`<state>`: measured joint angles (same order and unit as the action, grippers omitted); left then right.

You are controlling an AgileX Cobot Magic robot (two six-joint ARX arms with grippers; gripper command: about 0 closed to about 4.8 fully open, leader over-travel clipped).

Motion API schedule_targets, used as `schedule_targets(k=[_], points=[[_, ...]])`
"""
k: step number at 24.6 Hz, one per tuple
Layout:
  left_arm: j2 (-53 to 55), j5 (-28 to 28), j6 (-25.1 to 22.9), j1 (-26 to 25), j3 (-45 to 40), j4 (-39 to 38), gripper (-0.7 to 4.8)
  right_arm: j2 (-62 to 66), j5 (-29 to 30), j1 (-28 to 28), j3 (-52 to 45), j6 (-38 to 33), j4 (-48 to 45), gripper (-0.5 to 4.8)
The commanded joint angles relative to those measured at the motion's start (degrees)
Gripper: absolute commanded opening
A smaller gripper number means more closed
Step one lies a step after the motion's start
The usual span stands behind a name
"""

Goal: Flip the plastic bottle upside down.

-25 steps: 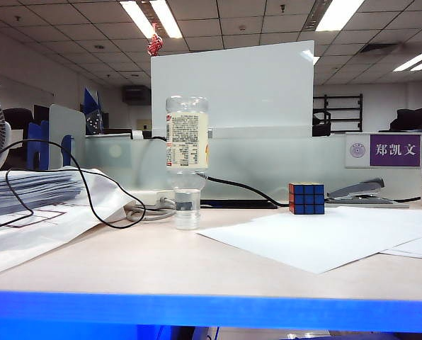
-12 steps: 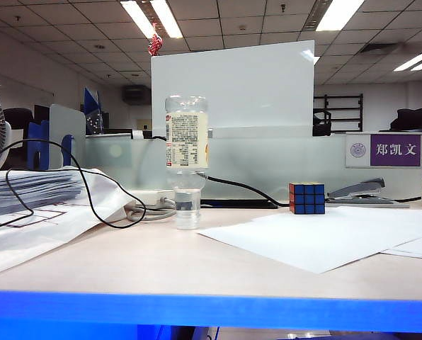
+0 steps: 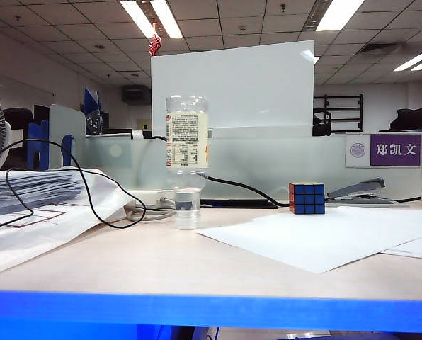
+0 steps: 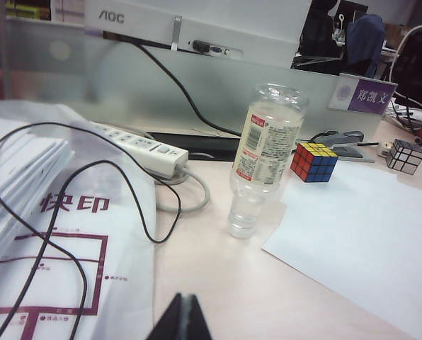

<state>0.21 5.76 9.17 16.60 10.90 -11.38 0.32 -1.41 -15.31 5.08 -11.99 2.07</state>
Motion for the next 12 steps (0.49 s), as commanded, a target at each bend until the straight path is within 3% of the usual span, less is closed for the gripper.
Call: schedule_targets(k=[1,12], points=[[-0.07,-0.13,0.72,0.0,0.13,0.72,-0.05,0.02,0.04,-0.07,0.09,0.0,-0.42,-0.09],[-0.07,0.48,1.14,0.0,0.13,0.68,-0.05,0.02,0.02,-0.07,0.09,0.0,-0.42,-0.09]])
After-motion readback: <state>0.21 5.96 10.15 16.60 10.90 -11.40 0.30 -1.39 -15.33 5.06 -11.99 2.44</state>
